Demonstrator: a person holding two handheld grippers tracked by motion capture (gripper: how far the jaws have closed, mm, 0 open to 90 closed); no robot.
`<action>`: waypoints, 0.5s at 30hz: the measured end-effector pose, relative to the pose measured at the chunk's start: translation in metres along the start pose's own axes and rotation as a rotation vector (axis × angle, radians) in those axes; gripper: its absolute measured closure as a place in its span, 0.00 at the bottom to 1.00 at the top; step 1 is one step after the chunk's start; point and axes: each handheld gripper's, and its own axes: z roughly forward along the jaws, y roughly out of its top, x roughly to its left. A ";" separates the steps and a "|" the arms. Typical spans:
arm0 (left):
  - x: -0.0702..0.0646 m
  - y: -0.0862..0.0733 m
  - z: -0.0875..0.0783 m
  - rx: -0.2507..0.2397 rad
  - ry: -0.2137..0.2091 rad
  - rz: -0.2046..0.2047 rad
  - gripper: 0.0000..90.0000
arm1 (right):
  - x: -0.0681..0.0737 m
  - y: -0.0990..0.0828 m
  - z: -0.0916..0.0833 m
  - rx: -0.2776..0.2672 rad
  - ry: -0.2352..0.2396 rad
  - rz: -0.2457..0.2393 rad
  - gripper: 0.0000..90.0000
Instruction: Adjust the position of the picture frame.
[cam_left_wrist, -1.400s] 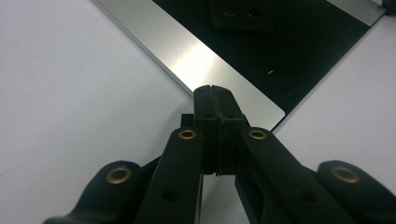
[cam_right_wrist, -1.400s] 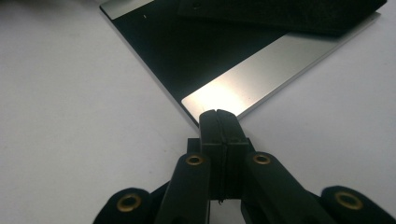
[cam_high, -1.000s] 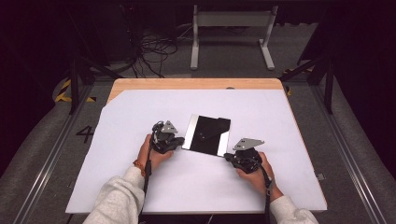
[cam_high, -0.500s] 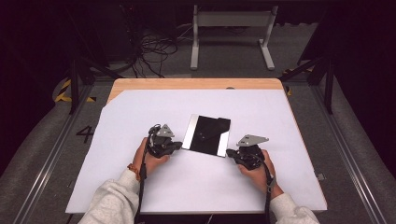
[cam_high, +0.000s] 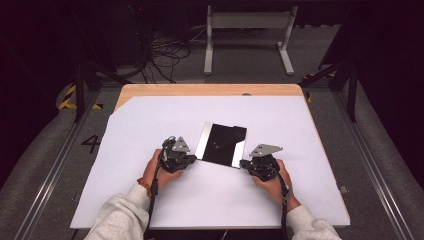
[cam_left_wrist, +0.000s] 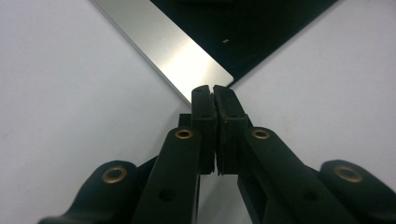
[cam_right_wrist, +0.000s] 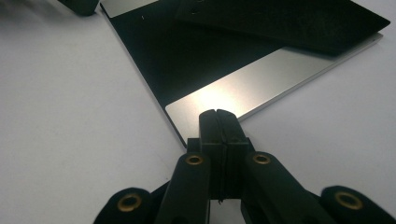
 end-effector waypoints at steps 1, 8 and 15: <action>0.000 0.000 0.000 0.000 0.000 0.000 0.98 | 0.000 0.000 0.000 0.000 0.000 0.000 1.00; 0.003 0.001 0.002 -0.011 0.012 0.000 1.00 | 0.001 0.002 0.001 0.010 0.008 -0.014 1.00; 0.009 0.001 0.003 -0.018 0.012 -0.017 1.00 | 0.003 0.005 0.003 0.024 0.014 -0.028 1.00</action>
